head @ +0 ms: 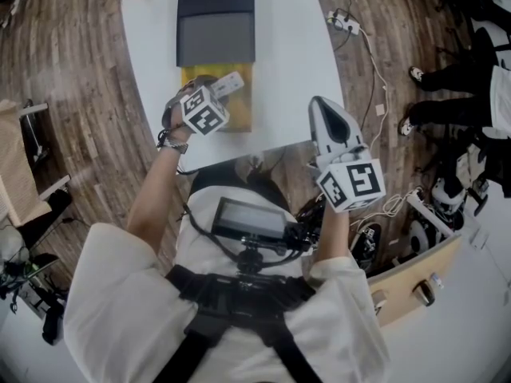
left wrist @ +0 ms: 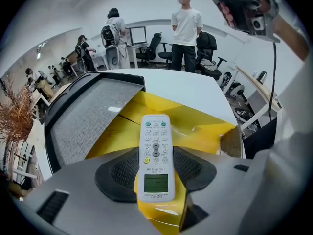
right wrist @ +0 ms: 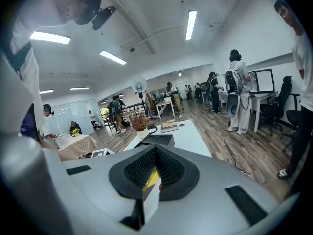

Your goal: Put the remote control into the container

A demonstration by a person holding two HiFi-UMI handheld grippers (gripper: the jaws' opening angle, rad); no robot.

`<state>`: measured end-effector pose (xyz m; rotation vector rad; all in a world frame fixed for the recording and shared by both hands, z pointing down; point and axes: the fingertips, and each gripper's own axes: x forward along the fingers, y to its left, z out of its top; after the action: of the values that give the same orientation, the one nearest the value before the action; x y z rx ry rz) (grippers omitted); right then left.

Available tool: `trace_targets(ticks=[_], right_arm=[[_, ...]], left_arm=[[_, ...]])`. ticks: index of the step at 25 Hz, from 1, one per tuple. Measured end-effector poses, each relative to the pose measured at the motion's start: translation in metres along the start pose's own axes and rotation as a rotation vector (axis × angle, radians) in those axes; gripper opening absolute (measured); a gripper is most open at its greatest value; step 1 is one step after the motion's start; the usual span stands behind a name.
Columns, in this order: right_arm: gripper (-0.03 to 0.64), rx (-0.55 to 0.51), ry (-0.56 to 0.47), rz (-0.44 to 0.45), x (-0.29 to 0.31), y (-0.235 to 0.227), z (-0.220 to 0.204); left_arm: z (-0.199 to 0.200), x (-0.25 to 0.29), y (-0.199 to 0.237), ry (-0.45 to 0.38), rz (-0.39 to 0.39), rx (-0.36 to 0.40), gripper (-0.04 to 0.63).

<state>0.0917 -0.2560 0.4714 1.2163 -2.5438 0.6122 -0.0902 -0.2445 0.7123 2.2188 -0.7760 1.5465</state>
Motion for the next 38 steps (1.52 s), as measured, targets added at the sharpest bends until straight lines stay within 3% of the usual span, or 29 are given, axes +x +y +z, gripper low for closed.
trace_targets(ticks=[24, 38], right_arm=[[0.004, 0.01, 0.004, 0.002, -0.006, -0.005, -0.004], [0.003, -0.024, -0.013, 0.039, -0.008, 0.008, 0.005]], left_arm=[[0.0, 0.001, -0.005, -0.002, -0.032, -0.026, 0.236], [-0.004, -0.025, 0.006, -0.046, 0.04, -0.052, 0.236]])
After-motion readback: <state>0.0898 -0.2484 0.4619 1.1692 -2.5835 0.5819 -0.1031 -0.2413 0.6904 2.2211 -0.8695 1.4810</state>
